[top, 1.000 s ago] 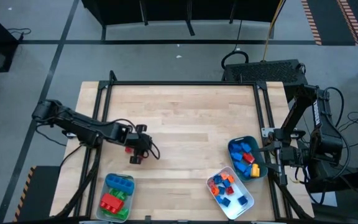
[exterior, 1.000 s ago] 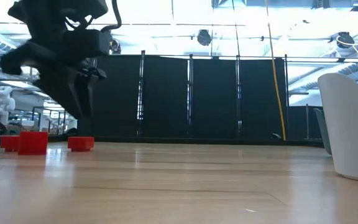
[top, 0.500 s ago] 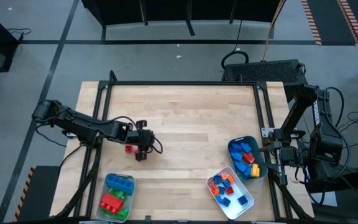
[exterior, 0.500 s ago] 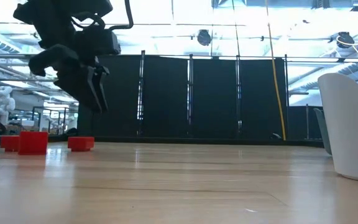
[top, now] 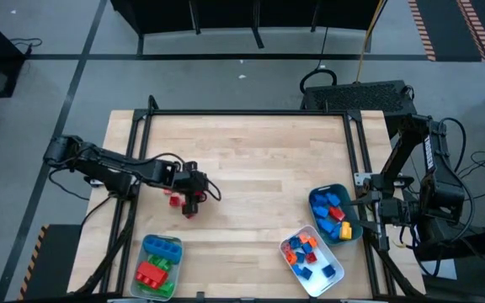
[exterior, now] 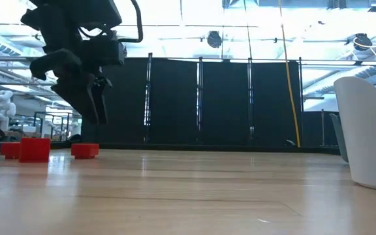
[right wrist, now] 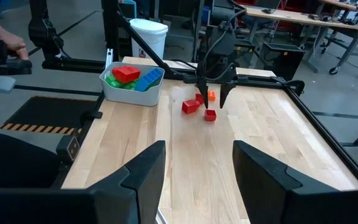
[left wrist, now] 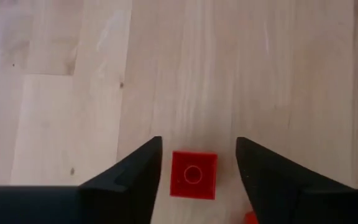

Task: Sort blocks by size
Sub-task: Put the small square red game piece into the white bin

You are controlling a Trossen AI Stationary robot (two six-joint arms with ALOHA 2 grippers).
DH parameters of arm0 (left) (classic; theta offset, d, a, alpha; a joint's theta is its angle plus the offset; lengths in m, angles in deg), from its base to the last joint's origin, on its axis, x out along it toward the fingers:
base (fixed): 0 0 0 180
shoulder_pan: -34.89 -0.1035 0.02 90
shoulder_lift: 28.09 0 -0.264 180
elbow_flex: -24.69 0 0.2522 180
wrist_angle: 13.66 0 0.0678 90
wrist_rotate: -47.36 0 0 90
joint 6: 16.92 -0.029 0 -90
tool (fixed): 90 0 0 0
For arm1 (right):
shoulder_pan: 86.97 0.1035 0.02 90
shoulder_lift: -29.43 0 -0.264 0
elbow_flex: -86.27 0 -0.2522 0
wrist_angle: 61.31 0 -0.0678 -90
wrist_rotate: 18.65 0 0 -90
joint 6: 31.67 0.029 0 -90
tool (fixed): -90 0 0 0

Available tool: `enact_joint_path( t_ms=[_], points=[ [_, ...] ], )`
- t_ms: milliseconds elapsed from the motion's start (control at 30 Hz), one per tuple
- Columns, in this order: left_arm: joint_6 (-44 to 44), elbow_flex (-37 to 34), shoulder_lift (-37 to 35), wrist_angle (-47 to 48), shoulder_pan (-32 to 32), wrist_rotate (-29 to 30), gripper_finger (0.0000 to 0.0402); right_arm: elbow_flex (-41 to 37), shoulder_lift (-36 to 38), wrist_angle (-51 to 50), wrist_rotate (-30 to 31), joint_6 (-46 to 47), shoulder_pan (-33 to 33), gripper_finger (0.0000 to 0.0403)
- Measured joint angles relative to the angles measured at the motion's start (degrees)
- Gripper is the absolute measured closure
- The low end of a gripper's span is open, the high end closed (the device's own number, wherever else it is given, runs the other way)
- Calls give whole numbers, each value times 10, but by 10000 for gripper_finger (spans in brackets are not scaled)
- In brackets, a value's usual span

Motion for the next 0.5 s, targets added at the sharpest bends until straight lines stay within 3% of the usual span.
enact_joint_path(
  t_ms=[233, 500],
  points=[
    [-2, -9, 0, 18, 1, -1, 144, 0, 0, 0, 0, 2, 0, 232],
    [2, -60, 0, 2, 0, -1, 136, 0, 0, 0, 0, -10, 0, 232]
  ],
)
